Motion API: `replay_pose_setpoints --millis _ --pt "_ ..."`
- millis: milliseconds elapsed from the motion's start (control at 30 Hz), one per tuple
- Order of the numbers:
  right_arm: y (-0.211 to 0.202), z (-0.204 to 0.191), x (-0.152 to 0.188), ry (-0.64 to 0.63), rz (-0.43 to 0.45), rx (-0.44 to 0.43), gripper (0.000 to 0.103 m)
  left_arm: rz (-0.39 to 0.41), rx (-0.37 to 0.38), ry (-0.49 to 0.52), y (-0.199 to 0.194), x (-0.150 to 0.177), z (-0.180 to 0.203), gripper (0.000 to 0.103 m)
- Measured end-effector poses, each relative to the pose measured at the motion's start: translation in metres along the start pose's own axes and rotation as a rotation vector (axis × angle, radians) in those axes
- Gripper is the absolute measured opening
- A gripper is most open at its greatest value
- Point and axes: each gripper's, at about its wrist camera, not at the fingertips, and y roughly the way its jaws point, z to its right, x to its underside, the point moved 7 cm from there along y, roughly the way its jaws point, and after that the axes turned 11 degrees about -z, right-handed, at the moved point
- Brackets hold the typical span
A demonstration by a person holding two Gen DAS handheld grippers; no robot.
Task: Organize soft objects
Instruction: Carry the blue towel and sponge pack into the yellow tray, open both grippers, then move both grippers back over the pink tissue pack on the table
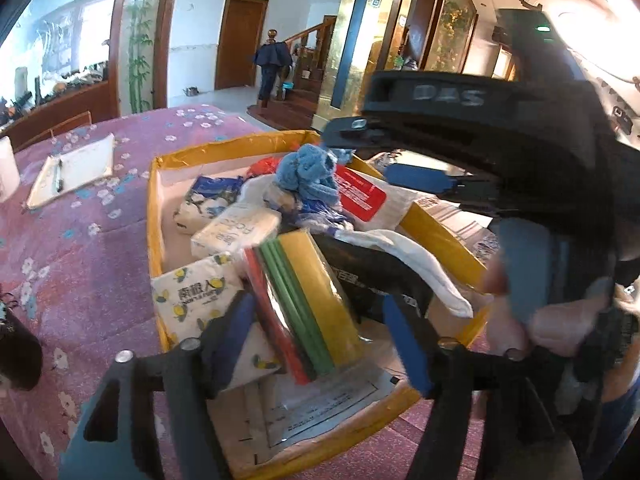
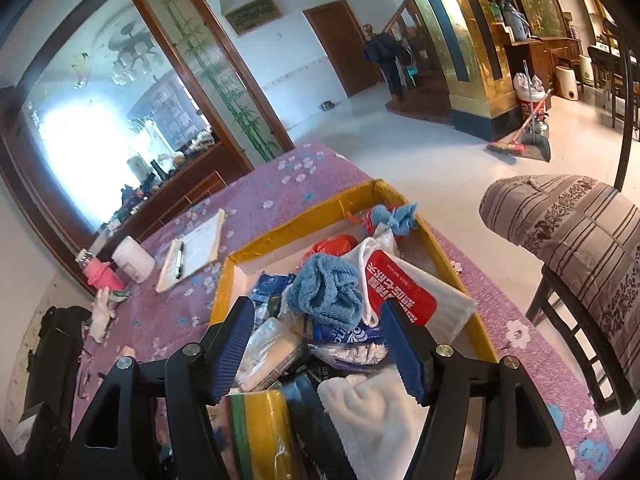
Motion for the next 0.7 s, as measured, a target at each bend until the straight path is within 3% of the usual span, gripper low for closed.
replay_pose_setpoints --millis 167,367,433,700 --pt "-0.032 -0.006 0.004 -0.034 0.060 -0.019 0.071 0.058 -0.009 -0.023 -0.014 -0.006 -0.006 0.071" --pt "-0.063 -0.033 0.015 -0.124 0.092 -0.069 0.073 0.070 -0.027 -0.080 -0.046 -0.009 -0.019 0.072" --pt "-0.070 -0.047 0.020 -0.160 0.097 -0.089 0.076 0.088 -0.039 -0.093 -0.064 -0.007 -0.025 0.077" --pt "-0.067 -0.099 0.048 -0.261 0.046 -0.205 0.081 0.107 -0.064 -0.194 -0.145 0.017 -0.104 0.086"
